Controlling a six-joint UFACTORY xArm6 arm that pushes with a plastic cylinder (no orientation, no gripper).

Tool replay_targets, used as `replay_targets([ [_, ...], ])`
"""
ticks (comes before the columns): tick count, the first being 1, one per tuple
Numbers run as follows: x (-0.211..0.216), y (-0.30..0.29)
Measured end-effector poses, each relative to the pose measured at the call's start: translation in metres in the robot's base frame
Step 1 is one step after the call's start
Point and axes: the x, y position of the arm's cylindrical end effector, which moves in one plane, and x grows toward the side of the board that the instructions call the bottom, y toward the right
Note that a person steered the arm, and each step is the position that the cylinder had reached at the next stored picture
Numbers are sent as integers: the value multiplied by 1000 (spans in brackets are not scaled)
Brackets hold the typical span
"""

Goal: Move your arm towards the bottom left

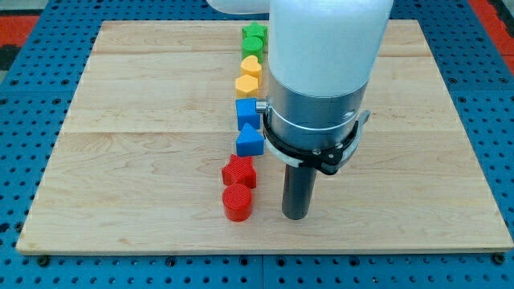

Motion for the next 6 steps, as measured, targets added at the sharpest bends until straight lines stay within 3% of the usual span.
replay_targets([
  [3,0,14],
  [4,30,7],
  [6,35,6],
])
